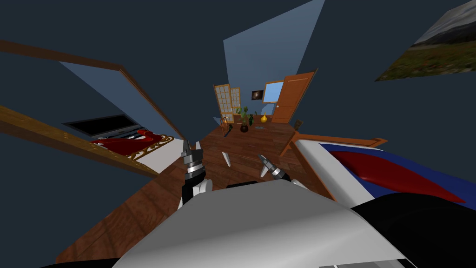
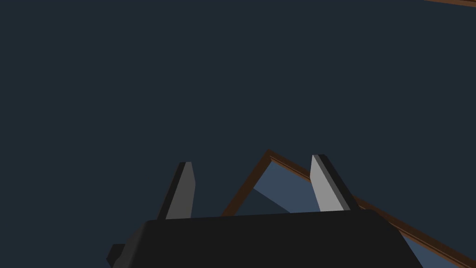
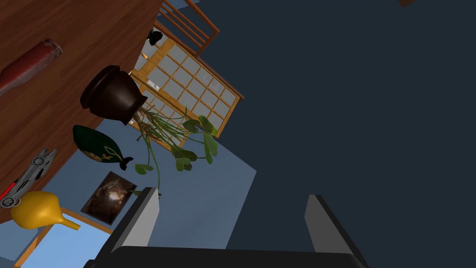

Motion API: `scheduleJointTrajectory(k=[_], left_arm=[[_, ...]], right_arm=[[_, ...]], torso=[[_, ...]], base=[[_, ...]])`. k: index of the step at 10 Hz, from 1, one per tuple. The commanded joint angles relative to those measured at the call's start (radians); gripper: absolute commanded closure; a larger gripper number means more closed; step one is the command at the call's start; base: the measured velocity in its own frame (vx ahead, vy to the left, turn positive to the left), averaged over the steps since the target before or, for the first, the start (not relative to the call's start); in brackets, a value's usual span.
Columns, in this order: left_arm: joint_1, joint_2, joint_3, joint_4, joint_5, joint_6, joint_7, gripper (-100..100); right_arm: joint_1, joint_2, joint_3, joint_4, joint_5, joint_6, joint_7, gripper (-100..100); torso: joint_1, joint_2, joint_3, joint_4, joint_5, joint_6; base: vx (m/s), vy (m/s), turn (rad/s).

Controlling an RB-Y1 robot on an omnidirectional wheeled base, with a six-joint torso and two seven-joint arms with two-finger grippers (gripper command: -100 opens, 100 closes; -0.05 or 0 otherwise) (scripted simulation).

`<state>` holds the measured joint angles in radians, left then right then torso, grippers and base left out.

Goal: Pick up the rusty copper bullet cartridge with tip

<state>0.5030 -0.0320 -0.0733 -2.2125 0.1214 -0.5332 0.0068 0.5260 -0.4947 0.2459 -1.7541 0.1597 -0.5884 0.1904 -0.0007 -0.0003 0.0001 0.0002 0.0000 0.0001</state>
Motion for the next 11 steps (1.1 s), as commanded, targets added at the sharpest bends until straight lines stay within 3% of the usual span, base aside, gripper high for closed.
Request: scheduleJointTrajectory(k=[1,7,8,11], left_arm=[[0.0,0.0,0.0,0.0,0.0,0.0,0.0,0],[0.0,0.0,0.0,0.0,0.0,0.0,0.0,0],[0.0,0.0,0.0,0.0,0.0,0.0,0.0,0],[0.0,0.0,0.0,0.0,0.0,0.0,0.0,0]], right_arm=[[0.0,-0.001,0.001,0.0,0.001,0.002,0.001,-100],[0.0,-0.001,0.001,0.0,0.001,0.002,0.001,-100],[0.01,-0.043,-0.001,0.032,0.018,0.01,0.009,-100],[0.027,-0.112,-0.005,0.084,0.047,0.023,0.021,-100]], torso=[[0.0,0.0,0.0,0.0,0.0,0.0],[0.0,0.0,0.0,0.0,0.0,0.0],[0.0,0.0,0.0,0.0,0.0,0.0],[0.001,-0.001,-0.001,0.0,0.0,0.0]], base=[[0.0,0.0,0.0],[0.0,0.001,0.003],[0.017,0.013,0.044],[0.012,0.018,0.05]])
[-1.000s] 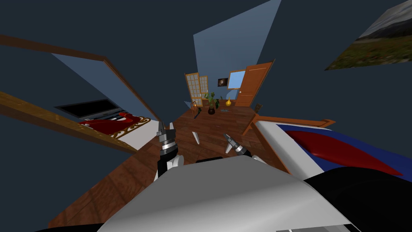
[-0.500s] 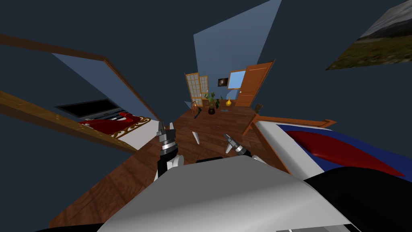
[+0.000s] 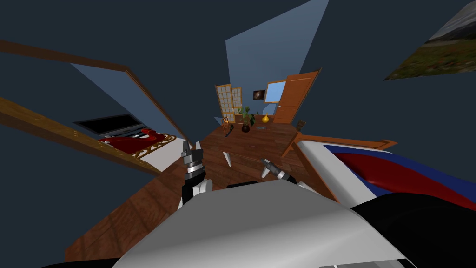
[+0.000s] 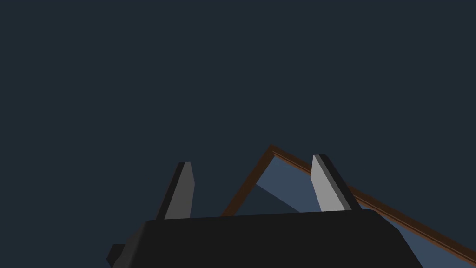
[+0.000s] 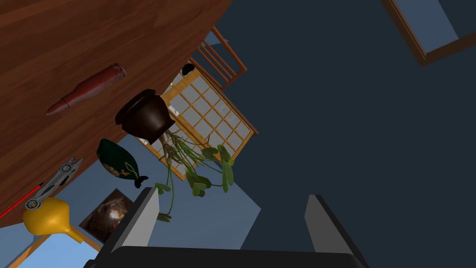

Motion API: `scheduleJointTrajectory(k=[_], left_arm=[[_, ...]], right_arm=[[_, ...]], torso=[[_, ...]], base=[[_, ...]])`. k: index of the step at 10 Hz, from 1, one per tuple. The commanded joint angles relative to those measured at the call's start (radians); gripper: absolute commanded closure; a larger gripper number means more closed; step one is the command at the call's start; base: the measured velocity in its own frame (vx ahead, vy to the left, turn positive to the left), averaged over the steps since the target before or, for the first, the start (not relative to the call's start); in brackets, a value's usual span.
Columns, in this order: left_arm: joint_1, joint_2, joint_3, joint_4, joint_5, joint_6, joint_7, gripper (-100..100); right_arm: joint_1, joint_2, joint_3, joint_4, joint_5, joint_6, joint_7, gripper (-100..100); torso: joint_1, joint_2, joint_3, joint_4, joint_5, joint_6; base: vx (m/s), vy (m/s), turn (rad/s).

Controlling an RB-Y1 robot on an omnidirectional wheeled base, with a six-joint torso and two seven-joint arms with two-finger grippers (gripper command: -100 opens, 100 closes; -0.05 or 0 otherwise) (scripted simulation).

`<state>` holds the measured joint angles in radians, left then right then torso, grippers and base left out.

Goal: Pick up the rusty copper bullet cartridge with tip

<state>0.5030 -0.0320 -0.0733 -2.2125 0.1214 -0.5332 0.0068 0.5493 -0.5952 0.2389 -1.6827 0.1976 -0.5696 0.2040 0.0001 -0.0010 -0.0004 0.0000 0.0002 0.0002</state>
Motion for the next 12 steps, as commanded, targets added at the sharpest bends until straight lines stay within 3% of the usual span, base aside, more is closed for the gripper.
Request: scheduleJointTrajectory(k=[1,10,12], left_arm=[[0.0,0.0,0.0,0.0,0.0,0.0,0.0,0],[0.0,0.0,0.0,0.0,0.0,0.0,0.0,0],[0.0,0.0,0.0,0.0,0.0,0.0,0.0,0]], right_arm=[[0.011,-0.039,0.001,0.034,0.02,0.009,0.013,-100],[0.011,-0.039,0.001,0.034,0.02,0.009,0.013,-100],[0.005,-0.083,0.005,0.081,0.043,0.025,0.035,-100]], torso=[[0.0,0.0,0.0,0.0,0.0,0.0],[0.0,0.0,0.0,0.0,0.0,0.0],[0.002,-0.002,-0.001,0.0,0.0,-0.001]], base=[[0.014,0.021,0.059],[0.002,0.003,0.009],[0.045,0.056,0.162]])
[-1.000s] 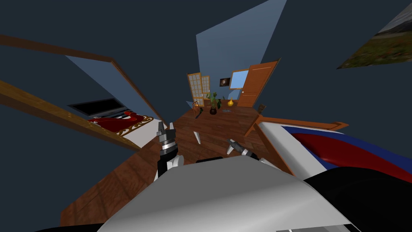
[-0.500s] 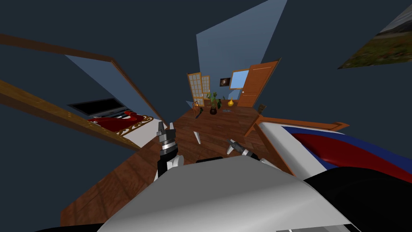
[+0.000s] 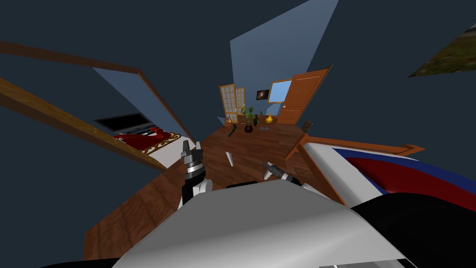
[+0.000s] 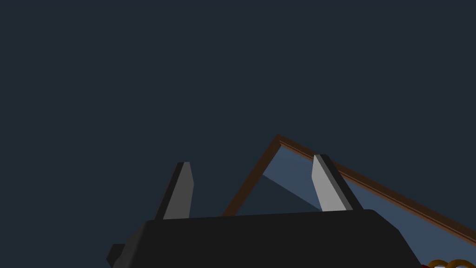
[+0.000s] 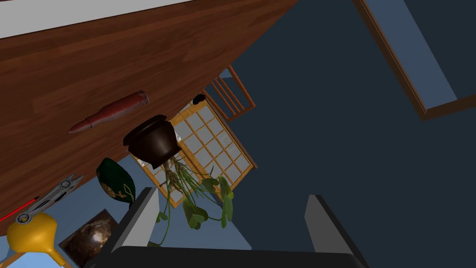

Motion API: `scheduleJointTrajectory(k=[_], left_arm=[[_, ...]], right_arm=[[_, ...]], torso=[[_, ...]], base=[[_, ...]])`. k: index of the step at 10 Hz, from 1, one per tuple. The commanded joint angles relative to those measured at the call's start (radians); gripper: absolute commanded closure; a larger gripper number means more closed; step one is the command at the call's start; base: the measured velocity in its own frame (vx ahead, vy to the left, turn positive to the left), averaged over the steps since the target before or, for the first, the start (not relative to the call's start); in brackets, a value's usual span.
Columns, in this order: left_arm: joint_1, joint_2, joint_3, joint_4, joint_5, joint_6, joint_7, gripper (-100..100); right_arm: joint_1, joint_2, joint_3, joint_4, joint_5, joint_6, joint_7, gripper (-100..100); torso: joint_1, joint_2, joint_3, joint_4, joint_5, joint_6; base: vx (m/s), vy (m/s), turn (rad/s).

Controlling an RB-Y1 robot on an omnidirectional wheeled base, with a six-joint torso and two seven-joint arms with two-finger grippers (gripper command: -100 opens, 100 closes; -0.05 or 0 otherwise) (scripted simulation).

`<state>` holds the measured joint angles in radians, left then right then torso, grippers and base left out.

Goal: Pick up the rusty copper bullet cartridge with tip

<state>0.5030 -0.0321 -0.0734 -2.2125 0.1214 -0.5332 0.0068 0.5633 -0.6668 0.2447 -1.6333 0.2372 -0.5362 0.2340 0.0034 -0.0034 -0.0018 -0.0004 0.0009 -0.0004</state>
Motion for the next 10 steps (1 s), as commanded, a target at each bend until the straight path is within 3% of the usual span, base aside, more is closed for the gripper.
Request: scheduleJointTrajectory(k=[1,2,10], left_arm=[[0.0,0.0,0.0,0.0,0.0,0.0,0.0,0],[0.0,0.0,0.0,0.0,0.0,0.0,0.0,0],[0.0,0.0,0.0,0.0,0.0,0.0,0.0,0]], right_arm=[[-0.009,-0.012,-0.001,0.031,0.003,-0.008,0.005,-100],[-0.012,-0.028,0.0,0.049,0.011,-0.003,0.014,-100],[-0.012,-0.028,0.0,0.049,0.011,-0.003,0.014,-100]], torso=[[0.0,0.0,0.0,0.0,0.0,0.0],[-0.002,0.001,0.0,0.0,0.0,0.0],[-0.004,0.003,0.002,0.001,-0.001,0.001]], base=[[0.023,0.029,0.084],[0.015,0.023,0.064],[0.001,0.0,0.002]])
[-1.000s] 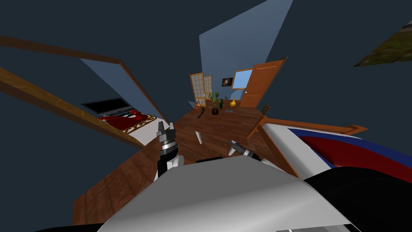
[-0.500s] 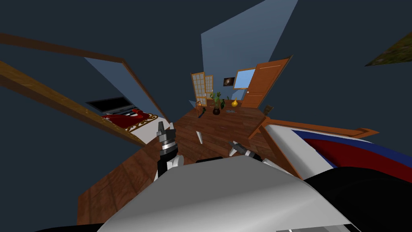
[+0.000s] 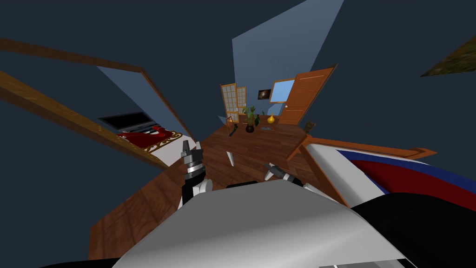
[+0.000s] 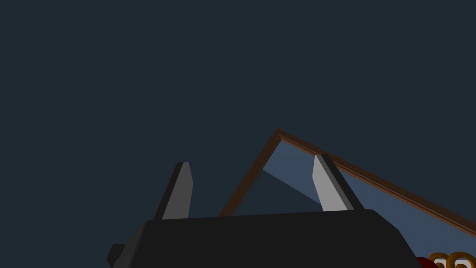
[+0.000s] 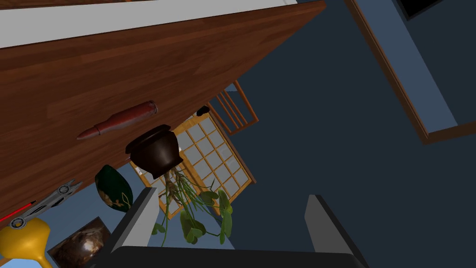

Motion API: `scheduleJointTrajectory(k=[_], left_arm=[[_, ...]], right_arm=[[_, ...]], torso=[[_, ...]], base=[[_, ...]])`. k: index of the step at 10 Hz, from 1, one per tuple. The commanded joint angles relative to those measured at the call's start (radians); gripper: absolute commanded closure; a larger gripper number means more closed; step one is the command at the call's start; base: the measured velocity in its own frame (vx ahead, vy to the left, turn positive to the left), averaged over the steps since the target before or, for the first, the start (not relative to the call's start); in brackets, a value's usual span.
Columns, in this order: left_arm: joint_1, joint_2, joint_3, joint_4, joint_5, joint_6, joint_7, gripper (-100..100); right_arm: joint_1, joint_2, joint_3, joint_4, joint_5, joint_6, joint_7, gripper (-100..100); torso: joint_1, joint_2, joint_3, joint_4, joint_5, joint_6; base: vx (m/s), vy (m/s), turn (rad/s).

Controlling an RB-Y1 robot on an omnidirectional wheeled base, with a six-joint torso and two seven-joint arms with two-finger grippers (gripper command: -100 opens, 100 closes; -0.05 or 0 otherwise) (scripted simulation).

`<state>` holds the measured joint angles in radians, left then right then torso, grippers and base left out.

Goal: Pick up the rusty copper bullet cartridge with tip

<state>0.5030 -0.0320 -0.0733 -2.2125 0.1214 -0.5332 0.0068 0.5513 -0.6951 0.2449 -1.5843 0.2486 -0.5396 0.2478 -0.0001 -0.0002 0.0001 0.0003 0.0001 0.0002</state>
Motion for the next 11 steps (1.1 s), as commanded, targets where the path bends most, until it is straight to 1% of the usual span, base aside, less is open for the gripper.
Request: scheduleJointTrajectory(k=[1,2,4,5,7,11], left_arm=[[0.0,0.0,0.0,0.0,0.0,0.0,0.0,0],[0.0,0.0,0.0,0.0,0.0,0.0,0.0,0],[0.0,0.0,0.0,0.0,0.0,0.0,0.0,0],[0.0,0.0,0.0,0.0,0.0,0.0,0.0,0],[0.0,0.0,0.0,0.0,0.0,0.0,0.0,0],[0.0,0.0,0.0,0.0,0.0,0.0,0.0,0]], right_arm=[[0.0,0.0,0.0,0.0,0.0,0.0,0.0,-100],[-0.005,-0.028,0.003,0.03,0.015,0.01,0.014,-100],[-0.01,-0.059,0.007,0.06,0.029,0.019,0.029,-100],[-0.01,-0.059,0.007,0.06,0.029,0.019,0.029,-100],[-0.01,-0.059,0.007,0.06,0.029,0.019,0.029,-100],[-0.01,-0.059,0.007,0.06,0.029,0.019,0.029,-100]], torso=[[0.0,0.0,0.0,0.0,0.0,0.0],[0.0,0.0,0.0,0.0,0.0,0.0],[0.003,-0.002,-0.001,-0.001,0.001,0.0],[0.003,-0.003,-0.002,-0.001,0.001,-0.001],[-0.001,0.0,0.0,0.0,0.0,0.0],[0.001,0.0,0.0,0.0,0.0,0.0]], base=[[0.0,0.0,0.0],[0.039,0.043,0.129],[0.038,0.051,0.144],[0.025,0.03,0.087],[-0.013,-0.014,-0.042],[0.001,0.002,0.005]])
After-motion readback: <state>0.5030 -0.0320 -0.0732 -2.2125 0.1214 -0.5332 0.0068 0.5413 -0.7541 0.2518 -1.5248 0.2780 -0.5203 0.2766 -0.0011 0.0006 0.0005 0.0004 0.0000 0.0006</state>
